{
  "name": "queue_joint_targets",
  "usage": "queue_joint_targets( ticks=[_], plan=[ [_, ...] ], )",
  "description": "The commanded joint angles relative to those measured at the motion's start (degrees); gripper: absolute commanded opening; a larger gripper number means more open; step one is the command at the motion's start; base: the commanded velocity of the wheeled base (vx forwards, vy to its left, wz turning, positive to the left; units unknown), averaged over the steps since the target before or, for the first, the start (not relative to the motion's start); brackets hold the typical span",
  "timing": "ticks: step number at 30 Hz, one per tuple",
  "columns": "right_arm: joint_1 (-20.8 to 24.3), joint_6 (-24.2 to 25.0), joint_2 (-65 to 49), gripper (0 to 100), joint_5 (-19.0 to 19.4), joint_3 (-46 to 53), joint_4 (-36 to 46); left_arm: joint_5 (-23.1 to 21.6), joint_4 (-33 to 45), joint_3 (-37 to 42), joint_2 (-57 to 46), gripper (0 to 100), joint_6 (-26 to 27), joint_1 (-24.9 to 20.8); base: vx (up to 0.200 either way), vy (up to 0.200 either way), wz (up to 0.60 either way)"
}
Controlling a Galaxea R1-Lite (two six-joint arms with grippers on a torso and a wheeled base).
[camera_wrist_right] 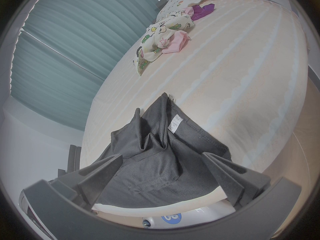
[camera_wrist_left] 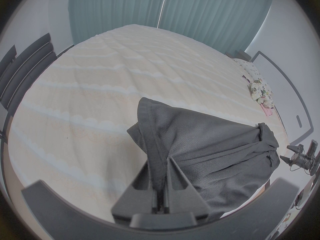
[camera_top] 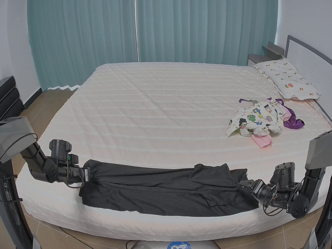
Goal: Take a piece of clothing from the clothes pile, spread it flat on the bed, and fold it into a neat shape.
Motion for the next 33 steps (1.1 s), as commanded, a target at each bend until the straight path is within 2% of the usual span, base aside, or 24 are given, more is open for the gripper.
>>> queue_joint_targets(
  ticks=[1, 5, 16, 21, 28, 33],
  plan=[
    [0.03, 0.0, -0.06, 100, 0.04, 0.02, -0.02, 0.01, 0.0, 0.22, -0.35, 0, -0.03, 0.08, -0.2, 0.0, 0.0],
    [0.03, 0.0, -0.06, 100, 0.04, 0.02, -0.02, 0.27, 0.0, 0.66, -0.44, 0, -0.03, 0.08, -0.2, 0.0, 0.0],
    [0.03, 0.0, -0.06, 100, 0.04, 0.02, -0.02, 0.8, -0.44, -0.04, -0.7, 0, -0.3, 0.08, 0.0, 0.0, 0.0],
    [0.03, 0.0, -0.15, 100, 0.04, 0.02, -0.02, 1.5, -0.36, -0.66, -0.88, 0, -2.67, -0.45, 0.0, 0.0, 0.0],
    [0.03, 0.0, -0.15, 100, 0.04, 0.02, -0.02, 7.04, -0.36, -0.92, -3.17, 0, -6.8, -4.58, 0.0, 0.0, 0.0],
    [-0.05, 0.0, -0.15, 100, 0.04, 0.02, -0.02, 7.3, 0.17, -1.19, -5.1, 0, -9.35, -7.92, 0.0, -0.04, 0.0]
  ],
)
